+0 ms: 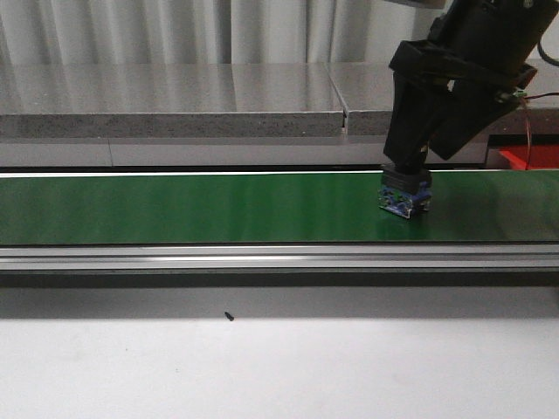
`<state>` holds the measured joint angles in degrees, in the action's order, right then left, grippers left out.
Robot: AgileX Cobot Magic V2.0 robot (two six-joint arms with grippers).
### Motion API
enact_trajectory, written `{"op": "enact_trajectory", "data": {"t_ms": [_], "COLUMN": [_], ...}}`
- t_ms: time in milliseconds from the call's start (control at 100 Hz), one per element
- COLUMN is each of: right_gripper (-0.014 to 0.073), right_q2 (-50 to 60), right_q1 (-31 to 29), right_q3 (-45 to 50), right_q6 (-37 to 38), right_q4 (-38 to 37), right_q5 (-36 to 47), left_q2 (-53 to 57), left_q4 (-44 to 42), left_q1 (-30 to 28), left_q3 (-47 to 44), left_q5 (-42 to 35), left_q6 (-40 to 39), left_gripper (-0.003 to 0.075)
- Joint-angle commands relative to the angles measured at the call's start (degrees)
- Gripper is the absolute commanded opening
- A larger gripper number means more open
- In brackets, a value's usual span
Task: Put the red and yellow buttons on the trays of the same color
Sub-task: 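Grasp the red button off the belt with the right gripper, then lower the red button into the red tray and open the right gripper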
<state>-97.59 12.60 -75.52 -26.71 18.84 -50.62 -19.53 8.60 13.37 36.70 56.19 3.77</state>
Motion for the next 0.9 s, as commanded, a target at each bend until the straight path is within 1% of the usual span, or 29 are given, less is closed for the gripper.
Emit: {"op": "enact_trajectory", "data": {"t_ms": [0,120,170,220,350,470,610,890], "right_gripper": [0.0415,0.0267,0.0227,0.0208,0.0206,0.0206,0.0206,0.0206], "right_q2": [2.1,2.1,2.1,2.1,3.5,5.7,7.7,7.7], "right_q1": [0.1,0.1,0.1,0.1,-0.6,-3.4,-9.7,-23.4], "right_q3": [-2.0,-2.0,-2.0,-2.0,-2.1,-2.1,-2.1,-2.1], "right_q6": [-1.9,-2.0,-2.0,-2.0,-2.0,-1.8,0.2,3.2], "right_q4": [2.9,3.0,3.0,3.0,3.0,3.0,3.1,3.1], "right_q5": [2.0,2.2,2.4,2.7,3.4,4.7,5.7,5.9], "left_q2": [-0.5,-0.5,-0.5,-0.5,-0.5,-0.5,-0.5,-0.5], "left_q4": [0.7,0.7,0.7,0.7,0.7,0.7,0.7,0.7], "left_q1": [0.5,0.5,0.5,0.5,0.5,0.5,0.5,0.5], "left_q3": [1.4,1.4,1.4,1.4,1.4,1.4,1.4,1.4], "left_q5": [-3.6,-3.6,-3.6,-3.6,-3.6,-3.6,-3.6,-3.6], "left_q6": [-0.3,-0.3,-0.3,-0.3,-0.3,-0.3,-0.3,-0.3], "left_gripper": [-0.0019,-0.0019,-0.0019,-0.0019,-0.0019,-0.0019,-0.0019,-0.0019]}}
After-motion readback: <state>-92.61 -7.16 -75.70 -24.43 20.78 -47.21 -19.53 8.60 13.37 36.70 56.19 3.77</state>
